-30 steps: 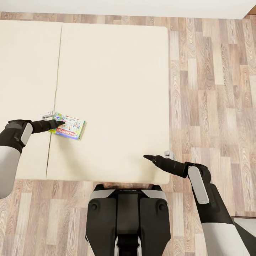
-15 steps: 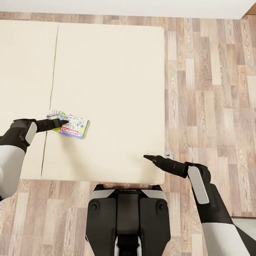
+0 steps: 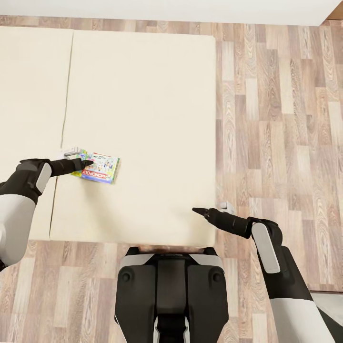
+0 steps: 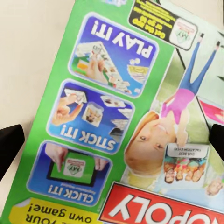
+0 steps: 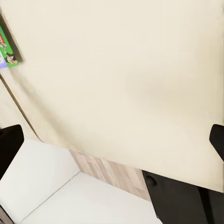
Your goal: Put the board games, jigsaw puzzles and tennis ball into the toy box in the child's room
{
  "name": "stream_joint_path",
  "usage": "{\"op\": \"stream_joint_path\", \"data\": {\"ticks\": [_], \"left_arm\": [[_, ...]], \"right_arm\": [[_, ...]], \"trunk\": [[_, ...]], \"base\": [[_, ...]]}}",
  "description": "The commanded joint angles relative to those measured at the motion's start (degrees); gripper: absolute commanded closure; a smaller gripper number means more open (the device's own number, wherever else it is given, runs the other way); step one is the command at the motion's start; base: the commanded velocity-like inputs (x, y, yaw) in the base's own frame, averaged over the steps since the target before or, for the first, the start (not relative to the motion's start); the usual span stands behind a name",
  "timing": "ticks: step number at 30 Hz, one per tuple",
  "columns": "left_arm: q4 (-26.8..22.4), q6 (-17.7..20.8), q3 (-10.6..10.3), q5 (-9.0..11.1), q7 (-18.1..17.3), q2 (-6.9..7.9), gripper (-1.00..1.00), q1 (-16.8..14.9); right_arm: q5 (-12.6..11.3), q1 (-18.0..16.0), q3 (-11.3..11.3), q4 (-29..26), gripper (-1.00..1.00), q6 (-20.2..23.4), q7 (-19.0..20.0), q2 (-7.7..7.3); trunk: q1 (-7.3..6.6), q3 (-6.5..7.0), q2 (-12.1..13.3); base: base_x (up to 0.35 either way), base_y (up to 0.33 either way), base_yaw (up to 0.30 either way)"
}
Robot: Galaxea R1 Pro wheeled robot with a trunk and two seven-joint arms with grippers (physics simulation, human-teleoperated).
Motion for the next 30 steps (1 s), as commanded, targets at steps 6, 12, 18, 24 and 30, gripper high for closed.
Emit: {"op": "stream_joint_path", "data": {"ticks": [6, 12, 18, 24, 30], "left_arm": [[3.8, 0.6, 0.2, 0.3, -0.3, -0.07, -1.0, 0.0], [3.8, 0.6, 0.2, 0.3, -0.3, -0.07, -1.0, 0.0], [3.8, 0.6, 0.2, 0.3, -0.3, -0.07, -1.0, 0.0], [3.8, 0.6, 0.2, 0.3, -0.3, -0.07, -1.0, 0.0], [3.8, 0.6, 0.2, 0.3, -0.3, -0.07, -1.0, 0.0]], "right_arm": [[0.5, 0.0, -0.1, 0.0, -1.0, 0.2, 0.5, 0.01], [0.5, 0.0, -0.1, 0.0, -1.0, 0.2, 0.5, 0.01], [0.5, 0.0, -0.1, 0.0, -1.0, 0.2, 0.5, 0.01], [0.5, 0.0, -0.1, 0.0, -1.0, 0.2, 0.5, 0.01], [0.5, 0.0, -0.1, 0.0, -1.0, 0.2, 0.5, 0.01]], "trunk": [[0.06, -0.06, -0.1], [0.06, -0.06, -0.1], [0.06, -0.06, -0.1], [0.06, -0.06, -0.1], [0.06, -0.06, -0.1]], "base": [[0.0, -0.165, 0.0], [0.0, -0.156, 0.0], [0.0, -0.15, 0.0], [0.0, -0.114, 0.0], [0.0, -0.169, 0.0]]}}
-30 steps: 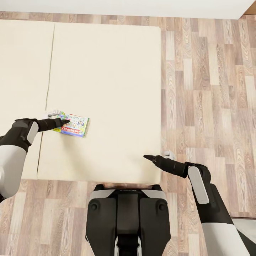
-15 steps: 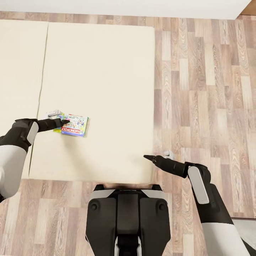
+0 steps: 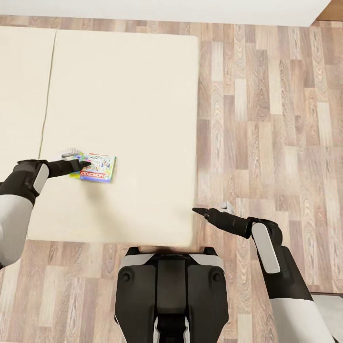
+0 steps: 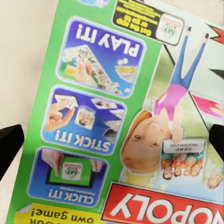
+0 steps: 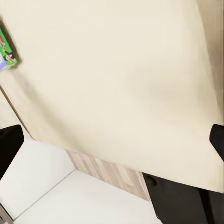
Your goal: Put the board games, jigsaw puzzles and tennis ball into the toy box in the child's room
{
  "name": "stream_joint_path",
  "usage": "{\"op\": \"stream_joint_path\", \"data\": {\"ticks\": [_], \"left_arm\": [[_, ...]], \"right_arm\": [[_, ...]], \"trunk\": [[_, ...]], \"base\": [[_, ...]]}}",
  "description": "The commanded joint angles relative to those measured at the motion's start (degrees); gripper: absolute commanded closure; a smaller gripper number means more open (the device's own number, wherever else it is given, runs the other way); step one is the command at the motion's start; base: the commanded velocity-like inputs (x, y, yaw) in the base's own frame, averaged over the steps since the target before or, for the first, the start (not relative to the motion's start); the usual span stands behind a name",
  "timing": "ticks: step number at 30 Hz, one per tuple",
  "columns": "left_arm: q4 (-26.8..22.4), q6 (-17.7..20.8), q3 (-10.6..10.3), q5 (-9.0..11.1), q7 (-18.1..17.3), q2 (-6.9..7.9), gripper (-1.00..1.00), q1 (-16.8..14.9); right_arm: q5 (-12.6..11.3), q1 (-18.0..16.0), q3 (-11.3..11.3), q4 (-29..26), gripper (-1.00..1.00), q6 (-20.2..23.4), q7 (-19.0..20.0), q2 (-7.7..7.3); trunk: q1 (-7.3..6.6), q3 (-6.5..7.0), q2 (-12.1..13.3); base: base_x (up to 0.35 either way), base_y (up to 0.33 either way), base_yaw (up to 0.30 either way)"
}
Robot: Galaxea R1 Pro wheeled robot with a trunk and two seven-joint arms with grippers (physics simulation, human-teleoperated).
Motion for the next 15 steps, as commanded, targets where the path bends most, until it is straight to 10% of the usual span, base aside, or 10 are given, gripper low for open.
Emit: {"op": "stream_joint_path", "data": {"ticks": [1, 15], "left_arm": [[3.0, 0.6, 0.2, 0.4, -0.3, -0.94, -1.0, 0.0], [3.0, 0.6, 0.2, 0.4, -0.3, -0.94, -1.0, 0.0]], "right_arm": [[0.5, 0.0, -0.1, 0.0, -1.0, 0.2, 0.6, 0.01], [0.5, 0.0, -0.1, 0.0, -1.0, 0.2, 0.6, 0.01]], "trunk": [[0.06, -0.06, -0.1], [0.06, -0.06, -0.1]], "base": [[0.0, -0.088, 0.0], [0.0, -0.174, 0.0]]}}
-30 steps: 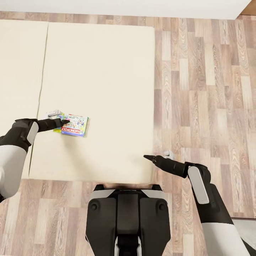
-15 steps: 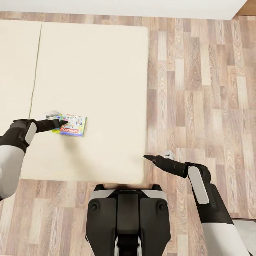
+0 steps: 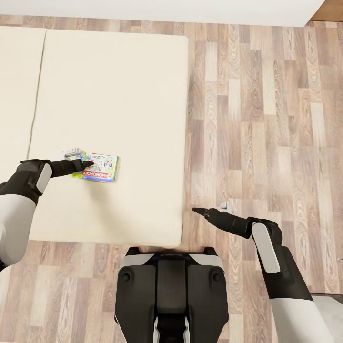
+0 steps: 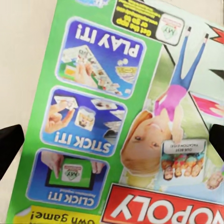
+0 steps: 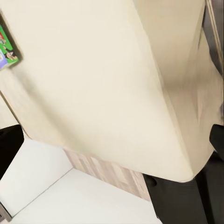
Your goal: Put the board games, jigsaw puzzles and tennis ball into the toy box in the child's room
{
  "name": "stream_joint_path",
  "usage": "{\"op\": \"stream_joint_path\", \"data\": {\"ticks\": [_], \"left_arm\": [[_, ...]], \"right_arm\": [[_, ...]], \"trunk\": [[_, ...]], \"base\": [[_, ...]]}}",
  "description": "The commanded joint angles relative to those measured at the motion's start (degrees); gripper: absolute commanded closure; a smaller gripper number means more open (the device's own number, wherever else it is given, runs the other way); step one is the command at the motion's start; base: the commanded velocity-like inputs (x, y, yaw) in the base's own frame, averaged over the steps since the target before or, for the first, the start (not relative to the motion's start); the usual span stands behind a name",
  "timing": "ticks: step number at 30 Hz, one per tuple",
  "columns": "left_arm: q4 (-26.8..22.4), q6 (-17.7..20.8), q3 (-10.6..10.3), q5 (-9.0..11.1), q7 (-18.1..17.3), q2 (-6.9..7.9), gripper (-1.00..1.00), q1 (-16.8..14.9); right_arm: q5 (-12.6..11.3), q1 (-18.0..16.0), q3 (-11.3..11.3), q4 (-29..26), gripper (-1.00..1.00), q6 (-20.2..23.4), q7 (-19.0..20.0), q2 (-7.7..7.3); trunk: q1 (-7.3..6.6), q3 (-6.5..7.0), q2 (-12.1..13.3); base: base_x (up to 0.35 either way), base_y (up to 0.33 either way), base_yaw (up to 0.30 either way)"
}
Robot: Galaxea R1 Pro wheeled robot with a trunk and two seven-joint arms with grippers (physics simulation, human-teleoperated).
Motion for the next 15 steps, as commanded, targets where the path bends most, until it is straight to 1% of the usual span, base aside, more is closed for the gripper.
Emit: {"op": "stream_joint_path", "data": {"ticks": [1, 3, 7, 10, 15], "left_arm": [[3.2, 0.5, 0.2, 0.2, -0.3, -0.07, -1.0, 0.0], [3.2, 0.5, 0.2, 0.2, -0.3, -0.07, -1.0, 0.0], [3.2, 0.5, 0.2, 0.2, -0.3, -0.07, -1.0, 0.0], [3.2, 0.5, 0.2, 0.2, -0.3, -0.07, -1.0, 0.0], [3.2, 0.5, 0.2, 0.2, -0.3, -0.07, -1.0, 0.0]], "right_arm": [[0.5, 0.0, -0.1, 0.0, -1.0, 0.2, 0.6, 0.01], [0.5, 0.0, -0.1, 0.0, -1.0, 0.2, 0.6, 0.01], [0.5, 0.0, -0.1, 0.0, -1.0, 0.2, 0.5, 0.01], [0.5, 0.0, -0.1, 0.0, -1.0, 0.2, 0.6, 0.01], [0.5, 0.0, -0.1, 0.0, -1.0, 0.2, 0.5, 0.01]], "trunk": [[0.06, -0.06, -0.1], [0.06, -0.06, -0.1], [0.06, -0.06, -0.1], [0.06, -0.06, -0.1], [0.06, -0.06, -0.1]], "base": [[0.0, -0.089, 0.0], [0.0, -0.119, 0.0], [0.0, -0.217, 0.0], [0.0, -0.135, 0.0], [0.0, -0.211, 0.0]]}}
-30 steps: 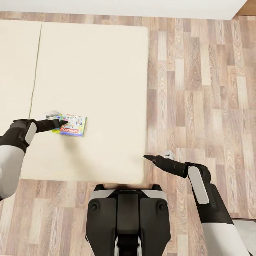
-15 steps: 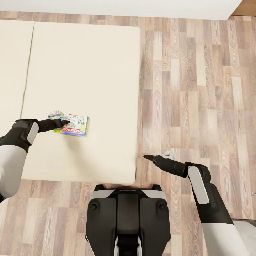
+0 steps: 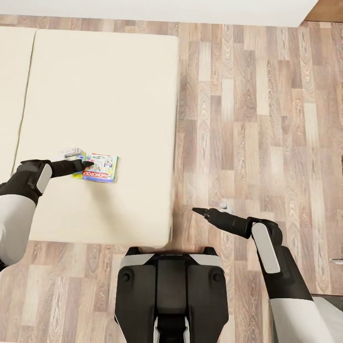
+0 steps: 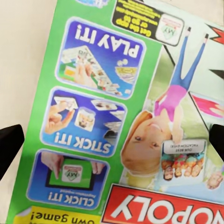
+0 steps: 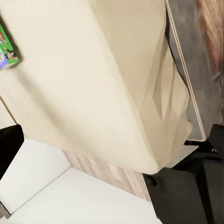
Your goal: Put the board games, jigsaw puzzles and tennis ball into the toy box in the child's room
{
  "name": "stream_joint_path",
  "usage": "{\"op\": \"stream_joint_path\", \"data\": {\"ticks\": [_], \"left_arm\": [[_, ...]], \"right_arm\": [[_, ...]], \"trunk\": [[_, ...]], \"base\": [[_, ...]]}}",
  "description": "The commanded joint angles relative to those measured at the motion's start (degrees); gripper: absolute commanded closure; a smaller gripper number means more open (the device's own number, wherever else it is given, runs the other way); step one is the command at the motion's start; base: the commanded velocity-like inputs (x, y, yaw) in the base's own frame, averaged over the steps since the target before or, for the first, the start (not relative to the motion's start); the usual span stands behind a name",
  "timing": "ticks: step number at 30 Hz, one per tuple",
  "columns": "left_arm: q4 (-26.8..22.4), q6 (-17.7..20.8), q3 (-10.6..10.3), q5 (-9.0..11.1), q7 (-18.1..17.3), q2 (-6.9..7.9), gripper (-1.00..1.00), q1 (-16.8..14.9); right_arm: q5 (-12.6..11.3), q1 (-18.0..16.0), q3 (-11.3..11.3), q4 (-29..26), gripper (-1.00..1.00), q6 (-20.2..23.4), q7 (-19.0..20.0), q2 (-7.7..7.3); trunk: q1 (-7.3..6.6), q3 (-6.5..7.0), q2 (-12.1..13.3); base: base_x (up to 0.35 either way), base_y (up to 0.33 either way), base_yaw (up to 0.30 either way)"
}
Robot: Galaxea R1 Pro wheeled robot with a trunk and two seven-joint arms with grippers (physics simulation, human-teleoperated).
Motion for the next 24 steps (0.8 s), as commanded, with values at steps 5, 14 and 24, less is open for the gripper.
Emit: {"op": "stream_joint_path", "data": {"ticks": [5, 14, 24], "left_arm": [[2.9, 0.6, 0.2, 0.3, -0.3, -0.07, -1.0, 0.0], [2.9, 0.6, 0.2, 0.3, -0.3, -0.07, -1.0, 0.0], [2.8, 0.6, 0.2, 0.3, -0.3, -0.07, -1.0, 0.0]], "right_arm": [[0.5, 0.0, -0.1, 0.0, -1.0, 0.2, 0.6, 0.01], [0.5, 0.0, -0.1, 0.0, -1.0, 0.2, 0.6, 0.01], [0.5, 0.0, -0.1, 0.0, -1.0, 0.2, 0.6, 0.01]], "trunk": [[0.06, -0.06, -0.1], [0.06, -0.06, -0.1], [0.06, -0.06, -0.1]], "base": [[0.0, -0.105, 0.0], [0.0, -0.167, 0.0], [0.0, -0.156, 0.0]]}}
